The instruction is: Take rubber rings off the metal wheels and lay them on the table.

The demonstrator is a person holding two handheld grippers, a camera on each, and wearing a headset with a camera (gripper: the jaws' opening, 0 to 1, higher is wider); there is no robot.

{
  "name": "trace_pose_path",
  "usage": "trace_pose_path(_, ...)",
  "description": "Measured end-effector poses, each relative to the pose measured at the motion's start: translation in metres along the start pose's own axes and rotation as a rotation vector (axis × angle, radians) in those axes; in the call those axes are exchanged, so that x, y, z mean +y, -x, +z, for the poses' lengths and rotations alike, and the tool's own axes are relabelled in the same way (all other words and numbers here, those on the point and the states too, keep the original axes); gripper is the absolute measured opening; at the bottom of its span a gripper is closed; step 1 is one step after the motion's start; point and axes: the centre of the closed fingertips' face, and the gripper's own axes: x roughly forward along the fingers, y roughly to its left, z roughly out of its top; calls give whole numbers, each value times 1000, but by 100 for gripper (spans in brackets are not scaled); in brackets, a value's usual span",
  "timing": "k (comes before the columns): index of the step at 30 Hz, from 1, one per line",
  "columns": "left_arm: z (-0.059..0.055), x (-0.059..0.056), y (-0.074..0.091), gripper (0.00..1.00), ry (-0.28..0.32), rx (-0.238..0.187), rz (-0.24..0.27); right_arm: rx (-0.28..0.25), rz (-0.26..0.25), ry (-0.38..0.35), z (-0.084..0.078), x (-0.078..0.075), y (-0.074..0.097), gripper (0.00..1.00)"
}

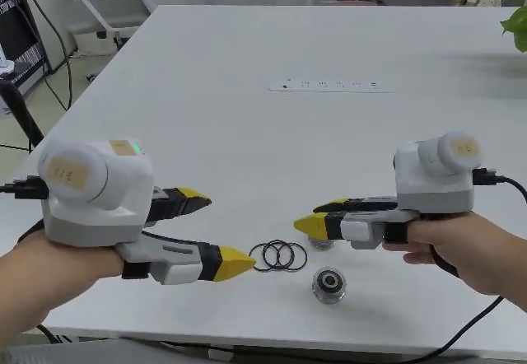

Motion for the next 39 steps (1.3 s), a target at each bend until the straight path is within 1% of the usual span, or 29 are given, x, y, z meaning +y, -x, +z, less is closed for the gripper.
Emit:
trace_pose_path(3, 2, 0, 1, 67, 2, -7, 2, 2, -8, 31, 1, 2, 8, 37)
trace_pose_path(7, 4, -2, 1, 67, 1, -10, -2, 4, -19, 79, 1, 6, 21, 46)
trace_pose_path(11, 6, -3, 2, 68, 3, -16, -1, 0, -33, 116, 0, 9, 31, 49)
trace_pose_path(15, 9, -2, 4, 68, 2, -21, 3, 14, -49, 158, -5, 7, 40, 53)
trace_pose_path(20, 12, -3, 8, 69, -2, -30, 8, 12, -64, 191, -8, 9, 51, 58)
trace_pose_path(25, 14, -4, 11, 70, -3, -41, 7, 30, -79, 245, -14, 9, 60, 67)
trace_pose_path(29, 13, -4, 12, 71, -3, -46, 13, 40, -86, 261, -21, 10, 65, 71)
trace_pose_path(31, 12, -4, 12, 71, -1, -50, 16, 36, -91, 252, -24, 11, 68, 75)
trace_pose_path(34, 10, -4, 11, 72, 2, -51, 18, 32, -97, 251, -26, 13, 72, 75)
trace_pose_path(39, 8, -8, 13, 72, -16, -51, 19, 31, -109, 271, -29, 20, 79, 77)
